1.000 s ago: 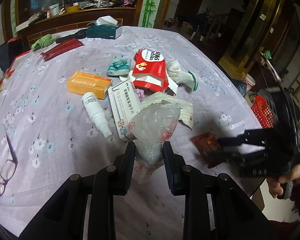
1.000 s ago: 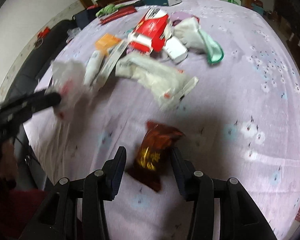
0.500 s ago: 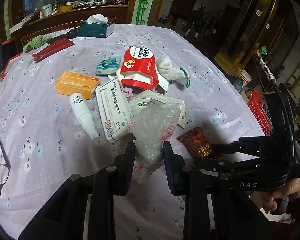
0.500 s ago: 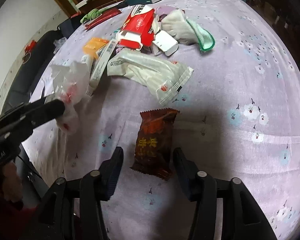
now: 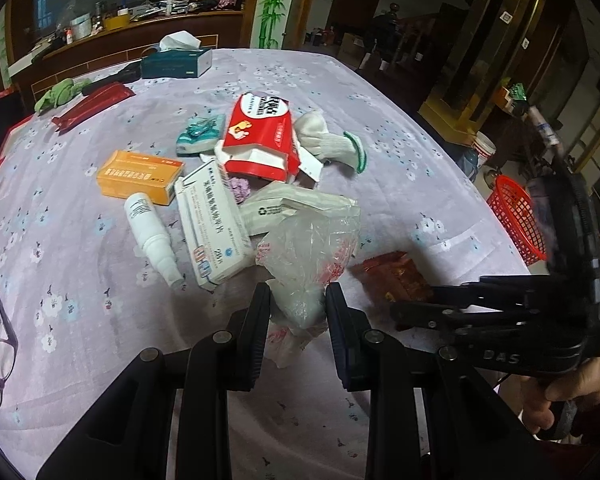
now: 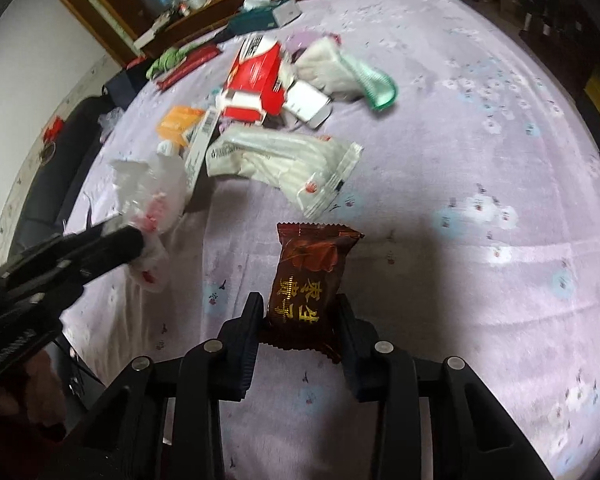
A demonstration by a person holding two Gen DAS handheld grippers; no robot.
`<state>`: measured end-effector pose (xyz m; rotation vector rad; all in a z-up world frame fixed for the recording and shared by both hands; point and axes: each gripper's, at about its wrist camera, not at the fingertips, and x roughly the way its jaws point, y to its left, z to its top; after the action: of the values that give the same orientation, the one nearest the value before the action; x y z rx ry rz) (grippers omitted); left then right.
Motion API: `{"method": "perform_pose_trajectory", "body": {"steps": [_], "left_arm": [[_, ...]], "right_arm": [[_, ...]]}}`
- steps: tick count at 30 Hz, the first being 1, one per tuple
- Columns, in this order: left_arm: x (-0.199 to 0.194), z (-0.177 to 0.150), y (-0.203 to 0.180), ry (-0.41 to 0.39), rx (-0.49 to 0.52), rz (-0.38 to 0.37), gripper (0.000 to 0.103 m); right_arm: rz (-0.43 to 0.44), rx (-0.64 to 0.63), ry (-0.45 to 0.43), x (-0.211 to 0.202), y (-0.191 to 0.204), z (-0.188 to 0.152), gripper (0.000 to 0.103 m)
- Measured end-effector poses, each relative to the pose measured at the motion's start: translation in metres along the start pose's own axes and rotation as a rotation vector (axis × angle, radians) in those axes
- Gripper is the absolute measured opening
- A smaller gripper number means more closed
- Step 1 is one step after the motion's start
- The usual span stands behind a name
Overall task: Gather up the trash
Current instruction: 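Carry the snack packet and plastic bag toward the red mesh basket, then open both tools over the red basket to drop packet and bag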
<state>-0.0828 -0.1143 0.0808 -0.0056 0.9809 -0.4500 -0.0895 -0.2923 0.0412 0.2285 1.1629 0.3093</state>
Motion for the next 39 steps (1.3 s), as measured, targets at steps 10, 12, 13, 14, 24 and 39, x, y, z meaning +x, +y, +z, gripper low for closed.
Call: {"method": "perform_pose_trajectory", "body": {"steps": [10,12,13,14,24,39], "left_arm": [[0.017,0.007,-0.049,0.022,0.088,-0.075,0.027],[0.022,0.009,-0.065,0.026,0.110,-0.091,0.027],[0.024,0.010,-0.072,0.027,0.120,-0.098,0.027],[0.025,0.011,-0.080,0.029,0.131,-0.106,0.027],[0.037,0.025,-0.169,0.024,0.271,-0.169,0.027],[0.074,0.065,-0.308,0.048,0.394,-0.320,0.027]], "right_arm": [[-0.063,0.120,-0.104,-0.058,-0.031,-0.023,0.038],[-0.080,0.143,-0.122,-0.069,-0.043,-0.029,0.038],[-0.089,0.161,-0.136,-0.077,-0.051,-0.033,0.038],[-0.095,0.172,-0.146,-0.082,-0.056,-0.035,0.038],[-0.141,0.307,-0.248,-0.144,-0.129,-0.064,0.038],[-0.232,0.490,-0.374,-0.231,-0.255,-0.078,0.038]]}}
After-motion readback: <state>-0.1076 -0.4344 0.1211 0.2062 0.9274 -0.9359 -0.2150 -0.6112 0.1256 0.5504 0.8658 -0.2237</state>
